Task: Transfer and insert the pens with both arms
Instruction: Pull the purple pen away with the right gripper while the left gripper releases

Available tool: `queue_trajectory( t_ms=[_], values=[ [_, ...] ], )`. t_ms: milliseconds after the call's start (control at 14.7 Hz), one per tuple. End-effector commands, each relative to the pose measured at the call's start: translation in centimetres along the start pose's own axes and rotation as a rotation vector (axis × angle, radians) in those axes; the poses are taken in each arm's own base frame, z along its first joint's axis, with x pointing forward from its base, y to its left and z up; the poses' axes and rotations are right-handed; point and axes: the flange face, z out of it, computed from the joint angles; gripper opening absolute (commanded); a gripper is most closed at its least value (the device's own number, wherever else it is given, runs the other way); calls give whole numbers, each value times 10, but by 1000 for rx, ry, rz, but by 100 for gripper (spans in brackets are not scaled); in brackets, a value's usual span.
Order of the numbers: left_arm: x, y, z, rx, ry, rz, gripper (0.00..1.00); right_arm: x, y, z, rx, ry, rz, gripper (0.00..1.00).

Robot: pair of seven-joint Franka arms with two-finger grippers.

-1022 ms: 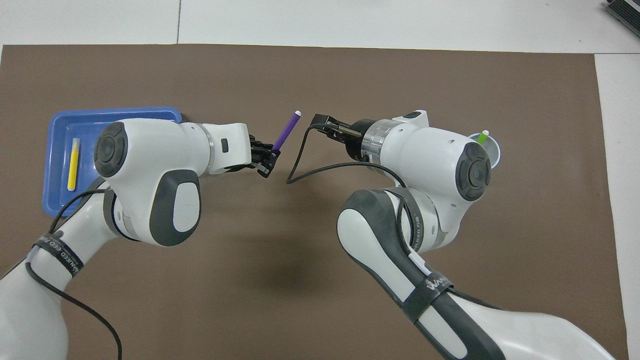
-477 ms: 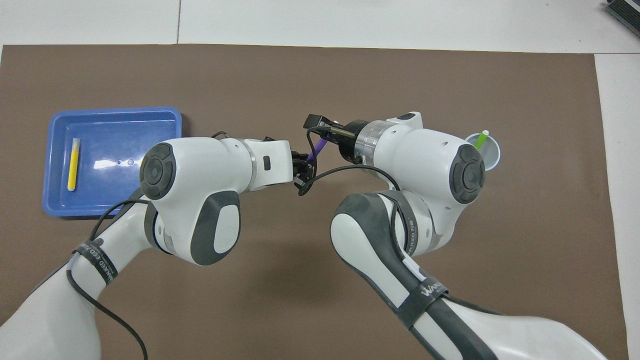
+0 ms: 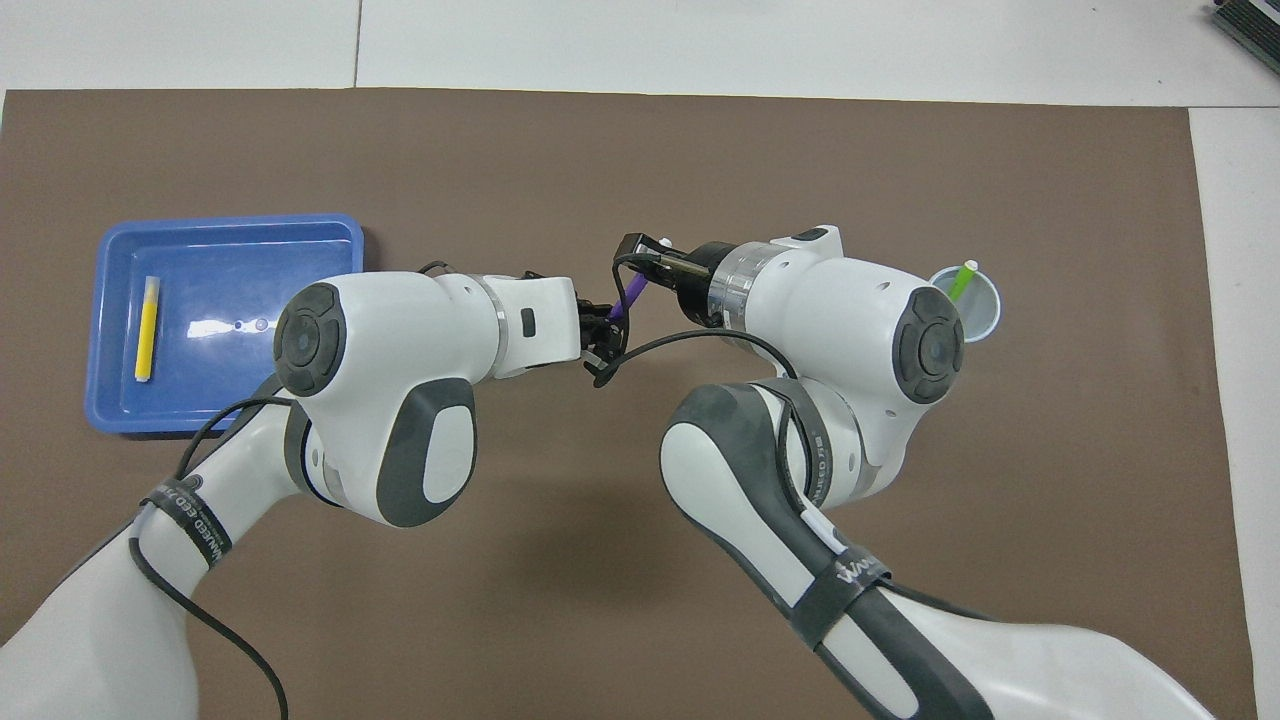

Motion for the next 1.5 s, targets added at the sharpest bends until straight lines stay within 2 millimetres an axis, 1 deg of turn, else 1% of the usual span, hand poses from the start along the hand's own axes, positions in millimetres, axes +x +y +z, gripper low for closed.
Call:
queue_trajectory(
  t_ms=[0, 136, 272, 409, 613, 886, 954, 1022, 1090, 1294, 1431],
  values=[
    [2, 0, 2, -2, 24, -8, 0, 6, 4, 1, 11, 11, 10, 38],
    [2, 0, 2, -2, 24, -8, 0, 6, 4, 1, 11, 11, 10, 32],
    [1, 0, 2, -3, 21, -8, 0, 6, 4, 1, 11, 11, 11, 29],
    [2, 0, 2, -2, 24, -8, 0, 6, 4, 0, 12, 12, 11, 19],
    [2, 0, 2, -3, 23, -9, 0, 7, 4, 0, 12, 13, 12, 0],
    [2, 0, 2, -2, 24, -15, 1, 8, 2, -1, 16, 15, 17, 0],
    [3, 0, 1, -2, 25, -17, 36, 9, 2, -2, 18, 16, 22, 0],
    [3, 0, 0, -3, 25, -37, 74, 9, 1, -3, 19, 15, 29, 0],
    [4, 0, -1, -2, 22, -60, 100, 10, 0, -3, 21, 14, 33, 0],
    [5, 1, -4, -1, 23, -63, 100, 11, 0, -4, 22, 16, 37, 0],
    [6, -3, -7, 4, 26, -67, 100, 15, 3, -5, 13, 20, 19, 0]
  ],
)
